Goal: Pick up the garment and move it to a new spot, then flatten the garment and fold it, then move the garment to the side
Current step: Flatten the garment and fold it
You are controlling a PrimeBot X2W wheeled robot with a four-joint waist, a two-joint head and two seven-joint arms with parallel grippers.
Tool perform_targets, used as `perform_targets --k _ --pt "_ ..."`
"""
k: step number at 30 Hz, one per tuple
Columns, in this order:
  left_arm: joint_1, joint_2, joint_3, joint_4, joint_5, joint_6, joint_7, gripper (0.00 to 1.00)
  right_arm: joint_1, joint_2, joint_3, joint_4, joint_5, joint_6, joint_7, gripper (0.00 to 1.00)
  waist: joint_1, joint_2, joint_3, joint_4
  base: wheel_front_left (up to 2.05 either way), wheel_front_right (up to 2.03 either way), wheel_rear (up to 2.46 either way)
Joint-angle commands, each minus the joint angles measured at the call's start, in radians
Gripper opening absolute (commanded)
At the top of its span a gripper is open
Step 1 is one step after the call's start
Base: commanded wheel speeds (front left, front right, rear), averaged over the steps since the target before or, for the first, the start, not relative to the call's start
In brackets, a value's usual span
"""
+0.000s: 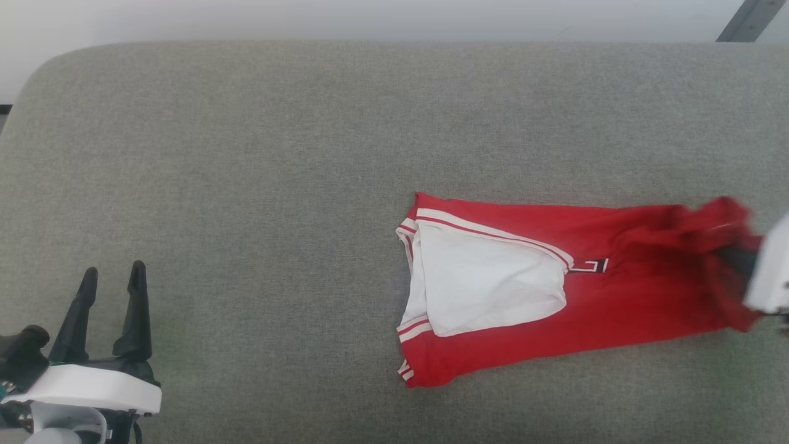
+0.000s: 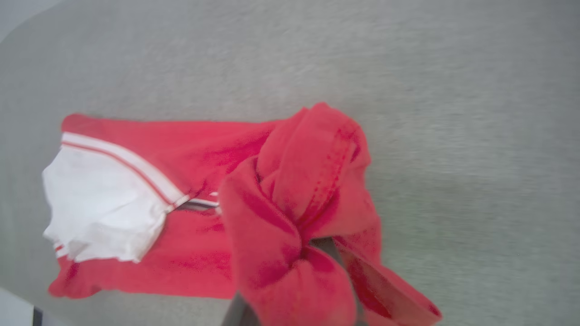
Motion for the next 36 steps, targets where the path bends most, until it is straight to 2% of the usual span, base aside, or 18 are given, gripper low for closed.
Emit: perform_targets --k 1,6,10,19,25,26,27,28,36 --pt "-0.002 0.001 -0.001 -0.003 0.009 -0.002 -0.004 1.0 0.016 0.02 0.03 -0.049 0.013 0.0 0.01 0.0 0.0 -0.0001 -0.001 0.0 0.0 0.0 0.0" --pt "-0.019 0.002 -0.017 -0.003 0.012 -0.002 -0.004 1.0 0.03 0.081 0.149 -0.165 0.024 0.0 0.033 0.0 0.0 -0.0001 -0.001 0.012 0.0 0.0 0.0" --pt "-0.03 0.004 -0.04 0.002 0.009 -0.002 -0.004 1.0 -0.003 0.12 0.248 -0.183 0.024 0.0 0.022 0.0 0.0 -0.0001 -0.004 0.037 0.0 0.0 0.0" --pt "-0.067 -0.003 -0.107 0.021 0.004 -0.002 -0.004 1.0 -0.091 0.172 0.443 -0.059 0.043 0.0 -0.055 0.0 0.0 -0.0001 -0.019 0.116 0.0 0.0 0.0" --pt "-0.07 -0.004 -0.12 0.029 0.0 -0.002 -0.004 1.0 -0.126 0.175 0.499 0.014 0.052 0.0 -0.1 0.0 0.0 -0.0001 -0.025 0.133 0.0 0.0 0.0" --pt "-0.07 -0.005 -0.121 0.031 0.0 -0.002 -0.004 1.0 -0.132 0.173 0.507 0.026 0.055 0.0 -0.107 0.12 0.0 -0.0001 -0.026 0.134 0.0 0.0 0.0" --pt "-0.068 -0.005 -0.119 0.031 -0.001 -0.002 -0.004 1.0 -0.139 0.171 0.512 0.034 0.058 0.0 -0.122 0.36 0.0 -0.0001 -0.028 0.133 0.0 0.0 0.0" --pt "-0.064 -0.004 -0.116 0.032 -0.001 -0.002 -0.004 1.0 -0.145 0.172 0.516 0.041 0.065 0.0 -0.131 1.0 0.0 -0.0001 -0.03 0.13 0.0 0.0 0.0" --pt "-0.038 0.0 -0.075 0.018 0.004 -0.002 -0.004 1.0 -0.174 0.134 0.511 0.015 0.098 0.0 -0.202 1.0 0.0 -0.0001 -0.048 0.074 0.0 0.0 0.0"
